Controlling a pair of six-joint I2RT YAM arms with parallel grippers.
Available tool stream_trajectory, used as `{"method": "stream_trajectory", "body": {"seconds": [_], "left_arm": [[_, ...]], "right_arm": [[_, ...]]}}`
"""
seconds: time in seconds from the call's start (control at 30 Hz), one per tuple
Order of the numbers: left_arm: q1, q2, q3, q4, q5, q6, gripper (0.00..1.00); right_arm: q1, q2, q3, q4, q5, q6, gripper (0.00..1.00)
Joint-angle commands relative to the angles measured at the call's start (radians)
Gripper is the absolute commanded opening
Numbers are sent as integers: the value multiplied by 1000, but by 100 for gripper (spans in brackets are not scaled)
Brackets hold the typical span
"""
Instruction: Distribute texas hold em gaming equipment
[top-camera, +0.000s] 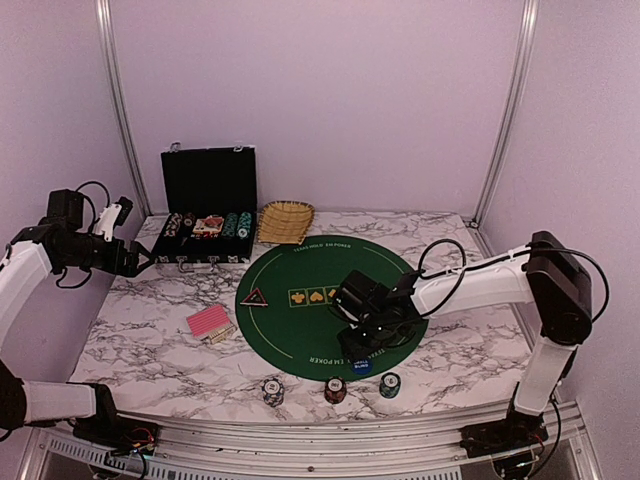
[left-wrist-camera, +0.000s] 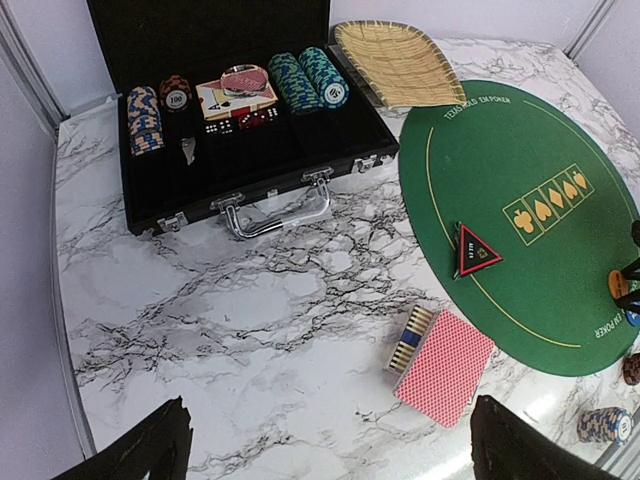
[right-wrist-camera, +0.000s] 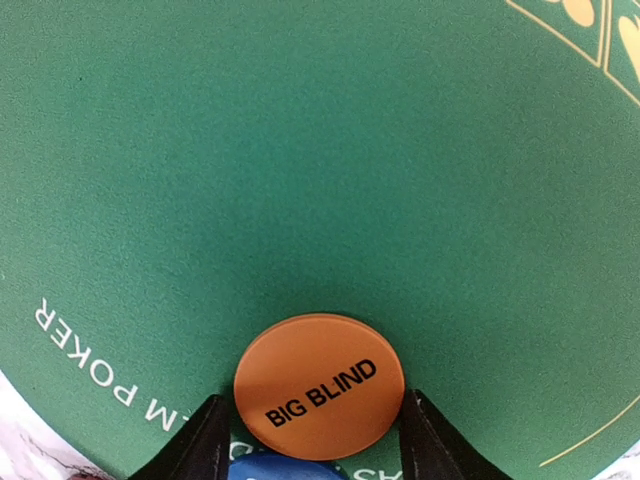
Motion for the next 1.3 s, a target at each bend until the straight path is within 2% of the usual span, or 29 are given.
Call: {"method": "stream_trajectory", "body": {"seconds": [0.0,0.27,0.47,0.6,0.9,1.07,1.27], "left_arm": [[3,-20,36,-22,24,0,99],[4,-19,39,-23,28,-5,99],[3,-14,43,-22,26,-5,99],[4,-16,43,-23,26,-3,99],[4,-12,41,-22,34,1,99],[4,-15,51,-23,35,0,99],[3,-12,56,-23,41,-6,99]], "right_arm": [[-26,24,6,42,7,20,53],[-56,51,39,57,57,-4,43],[-92,87,73,56,73,-29,42],[-94,68,80,48,56,-38,59],[-24,-35,29,34,45,-2,77],[-1,-55,-28,36,40,36,79],[-1,-46,-59,51,41,50,68]]}}
